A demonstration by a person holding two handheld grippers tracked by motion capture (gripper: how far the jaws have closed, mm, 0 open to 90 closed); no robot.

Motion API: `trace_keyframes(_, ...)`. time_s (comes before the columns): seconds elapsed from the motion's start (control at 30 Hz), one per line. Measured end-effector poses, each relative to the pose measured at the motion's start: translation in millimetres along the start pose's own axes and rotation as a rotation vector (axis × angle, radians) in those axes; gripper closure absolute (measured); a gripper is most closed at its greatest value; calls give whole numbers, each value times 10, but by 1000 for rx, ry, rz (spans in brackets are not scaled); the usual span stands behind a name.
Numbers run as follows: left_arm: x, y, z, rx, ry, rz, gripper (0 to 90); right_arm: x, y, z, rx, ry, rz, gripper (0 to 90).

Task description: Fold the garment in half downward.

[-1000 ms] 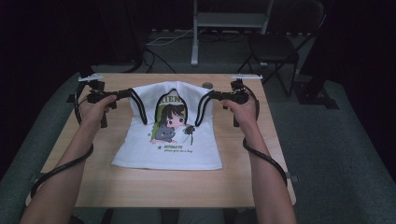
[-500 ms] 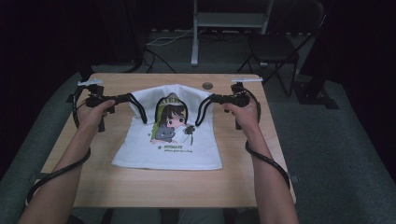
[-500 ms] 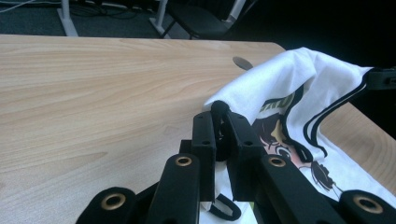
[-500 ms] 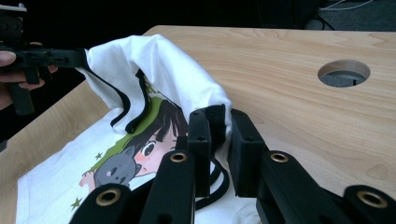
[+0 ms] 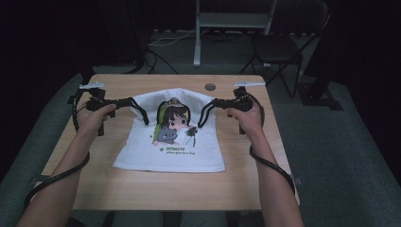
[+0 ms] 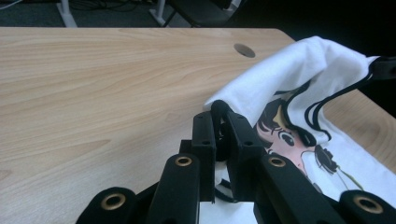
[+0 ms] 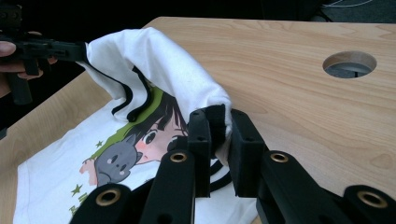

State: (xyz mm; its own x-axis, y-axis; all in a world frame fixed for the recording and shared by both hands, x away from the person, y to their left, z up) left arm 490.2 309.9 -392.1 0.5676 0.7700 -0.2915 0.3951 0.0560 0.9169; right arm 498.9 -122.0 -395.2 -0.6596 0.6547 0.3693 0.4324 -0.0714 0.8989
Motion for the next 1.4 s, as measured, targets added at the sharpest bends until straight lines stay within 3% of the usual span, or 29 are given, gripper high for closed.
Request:
trace_keyframes(0.23,-11,-53,-25,13,5,20,828,17,-58,-26,5,8,-8,807)
trace_keyframes(0.4,-23,-95,-56,40,14,67,828,15,-93,-52,6,-1,-10,807)
trace_keyframes(0.83,-78,-159,-100,71,31,137,829,6,-200,-119,18,-2,-12,807)
trace_keyframes(1.4,-144,-296,-189,72,15,157,829,84,-325,-194,22,2,-24,806)
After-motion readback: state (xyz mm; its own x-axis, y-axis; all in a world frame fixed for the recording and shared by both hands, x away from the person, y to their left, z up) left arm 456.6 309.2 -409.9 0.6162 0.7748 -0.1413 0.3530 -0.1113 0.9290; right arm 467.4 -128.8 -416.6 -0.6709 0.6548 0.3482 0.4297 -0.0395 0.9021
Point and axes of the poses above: each handheld gripper's, and its own axes: z roughly forward along the jaws, y roughly out of its top, x roughly to its left, the point moved 4 cm from there along z, roughly forward along the jaws, and after that the axes turned 13 degrees about -x, right-handed, at the moved point
